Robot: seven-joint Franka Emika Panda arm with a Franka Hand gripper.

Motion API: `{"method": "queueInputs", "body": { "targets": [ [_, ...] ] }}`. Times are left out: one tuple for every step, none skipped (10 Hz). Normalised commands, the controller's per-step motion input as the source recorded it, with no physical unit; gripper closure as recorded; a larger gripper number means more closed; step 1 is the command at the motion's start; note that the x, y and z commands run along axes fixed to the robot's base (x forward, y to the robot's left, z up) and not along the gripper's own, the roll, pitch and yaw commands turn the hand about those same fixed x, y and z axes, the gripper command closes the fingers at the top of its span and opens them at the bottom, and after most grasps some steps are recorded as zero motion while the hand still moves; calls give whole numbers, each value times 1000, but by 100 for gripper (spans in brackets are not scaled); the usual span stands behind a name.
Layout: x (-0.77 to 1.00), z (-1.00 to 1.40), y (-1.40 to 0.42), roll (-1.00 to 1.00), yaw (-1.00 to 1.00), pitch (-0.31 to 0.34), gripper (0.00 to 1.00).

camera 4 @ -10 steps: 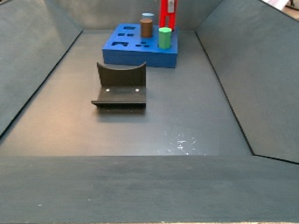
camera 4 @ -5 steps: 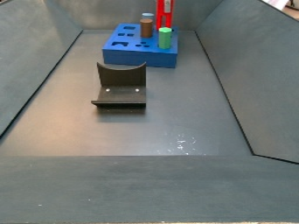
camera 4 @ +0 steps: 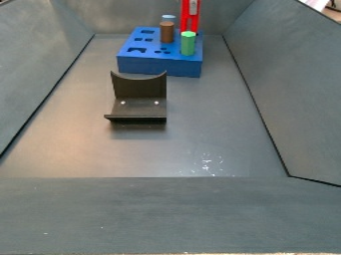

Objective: Pick up the square-circle object. Move up. Place the square-circle object on the fixture. Regrasp the square-circle object. Move to above the board. Insert the square-circle object.
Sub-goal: Insert the square-circle object.

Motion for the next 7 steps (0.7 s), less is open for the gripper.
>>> {"method": "queueInputs", "body": {
  "targets": [
    [0,-9,23,0,3,0,100],
    [-26,-51,0,47,0,0,100],
    [-106,-114,-83,91,-26,0,100],
    [-106,-89,-37,47,-23,0,100],
    [-89,0,0,0,0,0,100],
    [-43,0,0,0,0,0,100],
    [-60,-71,31,17,0,0,100]
  ]
}}
